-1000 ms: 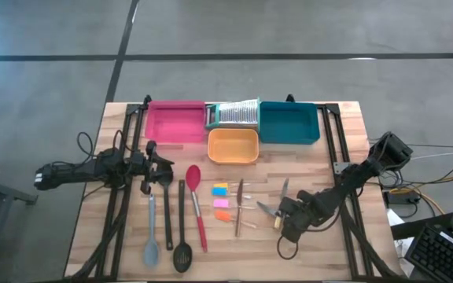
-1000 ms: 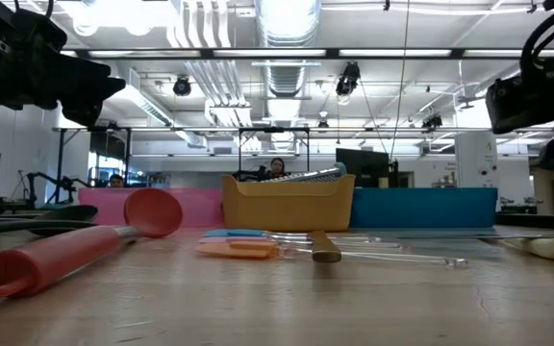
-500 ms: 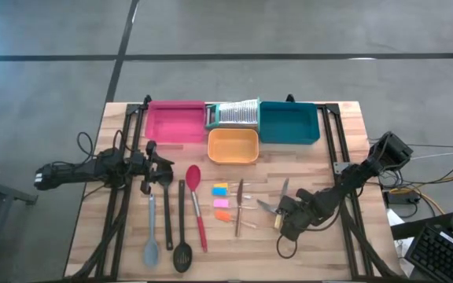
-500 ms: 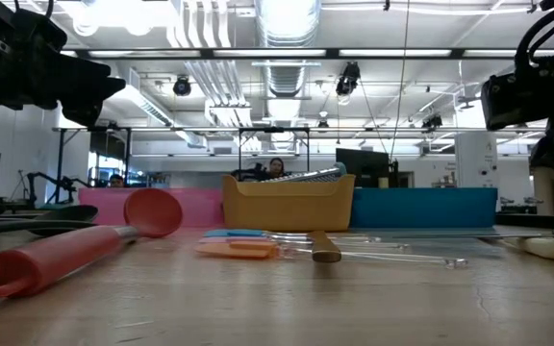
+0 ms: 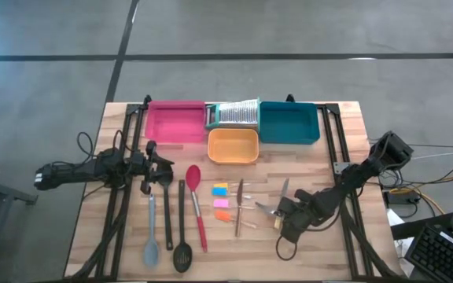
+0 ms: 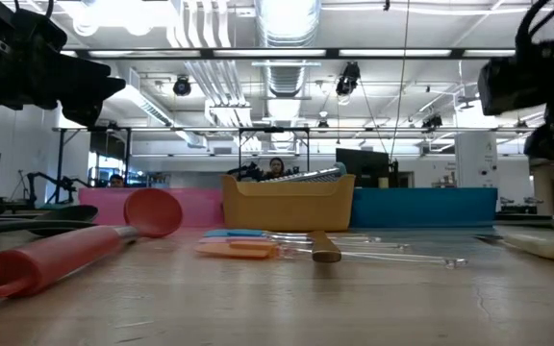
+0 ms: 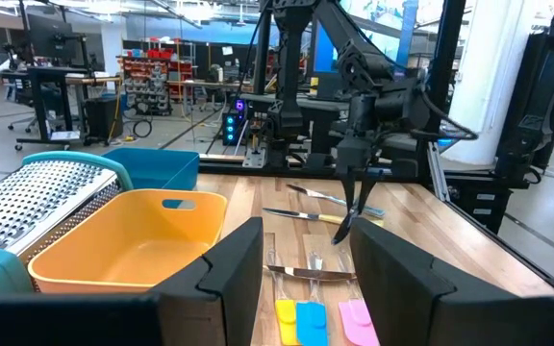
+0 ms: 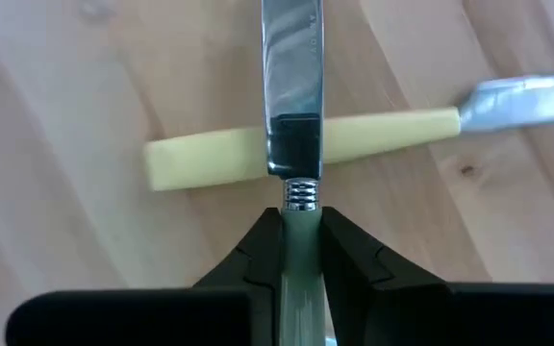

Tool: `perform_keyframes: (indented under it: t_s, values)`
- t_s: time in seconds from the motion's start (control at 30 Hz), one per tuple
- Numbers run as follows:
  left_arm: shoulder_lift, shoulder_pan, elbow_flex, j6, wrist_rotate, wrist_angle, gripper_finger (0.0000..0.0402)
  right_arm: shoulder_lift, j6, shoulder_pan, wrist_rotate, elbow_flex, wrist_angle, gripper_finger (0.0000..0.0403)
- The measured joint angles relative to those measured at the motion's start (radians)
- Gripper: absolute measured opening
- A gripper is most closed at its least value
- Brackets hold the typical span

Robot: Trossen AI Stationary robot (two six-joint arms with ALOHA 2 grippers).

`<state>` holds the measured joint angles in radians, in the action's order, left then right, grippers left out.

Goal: Pick & Place Kitchen Items
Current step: Put the green knife into the blue bin

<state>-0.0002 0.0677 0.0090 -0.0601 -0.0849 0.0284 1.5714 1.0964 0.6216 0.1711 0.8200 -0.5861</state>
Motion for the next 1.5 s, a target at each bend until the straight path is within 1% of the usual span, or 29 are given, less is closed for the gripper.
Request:
perform_keyframes:
  t_s: [0.07, 0.2, 0.3, 0.4, 0.5, 0.7, 0.8, 0.93, 1.0, 1.17, 1.33, 1.5]
  values:
    - [0.0, 0.0, 0.0, 0.0, 0.0, 0.0, 0.0163, -0.003, -0.02, 0.0, 0.005, 0.025, -0.037, 0.0038]
    - [0.0, 0.0, 0.0, 0.0, 0.0, 0.0, 0.0163, -0.012, -0.051, -0.009, 0.021, 0.086, -0.175, 0.0038]
    - [0.0, 0.0, 0.0, 0.0, 0.0, 0.0, 0.0163, -0.013, -0.073, -0.03, 0.093, 0.133, -0.325, 0.0038]
    - [0.0, 0.0, 0.0, 0.0, 0.0, 0.0, 0.0163, -0.013, -0.107, -0.08, 0.171, 0.164, -0.429, 0.0038]
    - [0.0, 0.0, 0.0, 0.0, 0.0, -0.001, 0.0163, -0.014, -0.177, -0.158, 0.202, 0.171, -0.478, 0.0038]
    - [0.0, 0.0, 0.0, 0.0, 0.0, -0.001, 0.0163, -0.043, -0.386, -0.32, 0.207, 0.179, -0.508, 0.0038]
    - [0.0, 0.0, 0.0, 0.0, 0.0, -0.001, 0.0163, -0.093, -0.472, -0.388, 0.261, 0.178, -0.519, 0.0038]
    - [0.0, 0.0, 0.0, 0.0, 0.0, 0.0, 0.0163, -0.196, -0.545, -0.482, 0.365, 0.176, -0.542, 0.0038]
    - [0.0, 0.0, 0.0, 0.0, 0.0, 0.0, 0.0163, -0.253, -0.58, -0.538, 0.383, 0.175, -0.541, 0.0038]
    - [0.0, 0.0, 0.0, 0.0, 0.0, 0.0, 0.0163, -0.371, -0.691, -0.695, 0.382, 0.175, -0.502, 0.0038]
    - [0.001, 0.0, 0.0, 0.0, 0.0, 0.0, 0.0163, -0.419, -0.832, -0.847, 0.37, 0.175, -0.43, 0.0038]
    - [0.001, 0.0, 0.0, 0.0, 0.0, 0.0, 0.0163, -0.404, -0.988, -0.98, 0.265, 0.174, -0.356, 0.0038]
